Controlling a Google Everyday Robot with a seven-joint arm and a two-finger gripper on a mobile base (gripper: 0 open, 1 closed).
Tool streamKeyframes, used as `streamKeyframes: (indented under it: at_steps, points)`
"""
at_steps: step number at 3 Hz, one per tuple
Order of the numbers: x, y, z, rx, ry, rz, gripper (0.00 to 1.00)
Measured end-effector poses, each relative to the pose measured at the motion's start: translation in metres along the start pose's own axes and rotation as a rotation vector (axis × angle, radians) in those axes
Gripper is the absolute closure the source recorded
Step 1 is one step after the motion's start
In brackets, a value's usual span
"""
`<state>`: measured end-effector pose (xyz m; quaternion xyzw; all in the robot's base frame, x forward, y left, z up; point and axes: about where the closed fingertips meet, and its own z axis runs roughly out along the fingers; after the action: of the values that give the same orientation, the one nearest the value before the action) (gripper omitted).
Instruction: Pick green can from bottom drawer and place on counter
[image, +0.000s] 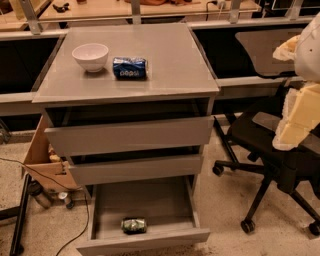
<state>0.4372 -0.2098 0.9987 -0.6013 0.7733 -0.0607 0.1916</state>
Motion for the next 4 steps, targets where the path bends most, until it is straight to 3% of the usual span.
streamKeyframes:
  at_steps: [1, 2, 3, 4]
  points:
    - [0.0, 0.0, 0.0, 0.0, 0.0, 0.0, 0.0]
    - [-0.009, 0.018, 0.017, -0.023, -0.011, -0.067, 0.0]
    - [-0.034, 0.054, 0.051, -0.046, -0.041, -0.207, 0.0]
    - [-0.063, 0.092, 0.105, -0.08, -0.079, -0.39, 0.0]
